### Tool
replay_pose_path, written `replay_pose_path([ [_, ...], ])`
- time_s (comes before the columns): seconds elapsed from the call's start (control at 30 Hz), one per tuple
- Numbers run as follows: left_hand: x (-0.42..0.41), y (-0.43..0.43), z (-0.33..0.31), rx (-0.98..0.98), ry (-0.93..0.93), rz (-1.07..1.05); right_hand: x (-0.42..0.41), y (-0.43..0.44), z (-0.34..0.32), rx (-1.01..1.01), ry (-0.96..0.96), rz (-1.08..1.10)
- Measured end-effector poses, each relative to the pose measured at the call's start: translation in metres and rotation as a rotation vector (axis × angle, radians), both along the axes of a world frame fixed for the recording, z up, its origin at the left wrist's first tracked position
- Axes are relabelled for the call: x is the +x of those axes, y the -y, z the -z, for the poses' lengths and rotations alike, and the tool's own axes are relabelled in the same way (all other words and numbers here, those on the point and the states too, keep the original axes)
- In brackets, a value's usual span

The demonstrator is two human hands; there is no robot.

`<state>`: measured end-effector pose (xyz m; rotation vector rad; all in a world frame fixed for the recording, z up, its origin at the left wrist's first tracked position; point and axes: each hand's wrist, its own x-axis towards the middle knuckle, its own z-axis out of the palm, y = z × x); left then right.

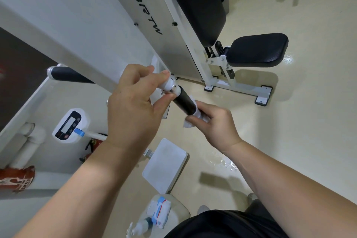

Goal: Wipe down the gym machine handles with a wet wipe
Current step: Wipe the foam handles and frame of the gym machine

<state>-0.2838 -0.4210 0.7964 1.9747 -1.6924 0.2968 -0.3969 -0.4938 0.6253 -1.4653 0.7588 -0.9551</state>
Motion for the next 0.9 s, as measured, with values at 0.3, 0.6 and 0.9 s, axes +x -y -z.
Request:
replay_pose_path([
  [0.3, 0.001, 0.011, 0.004, -0.008, -0.005, -0.002, 0.002, 0.007, 0.003, -0.118, -0.056, 0.037],
  [0.6, 0.000, 0.018, 0.006, -0.020, 0.068, -0.007, 0.009, 0.018, -0.051, -0.208, 0.105, 0.029],
  [0.9, -0.004, 0.016, 0.008, -0.044, 0.013, -0.037, -0.006, 0.025, 0.019, 0.004, -0.152, -0.126],
])
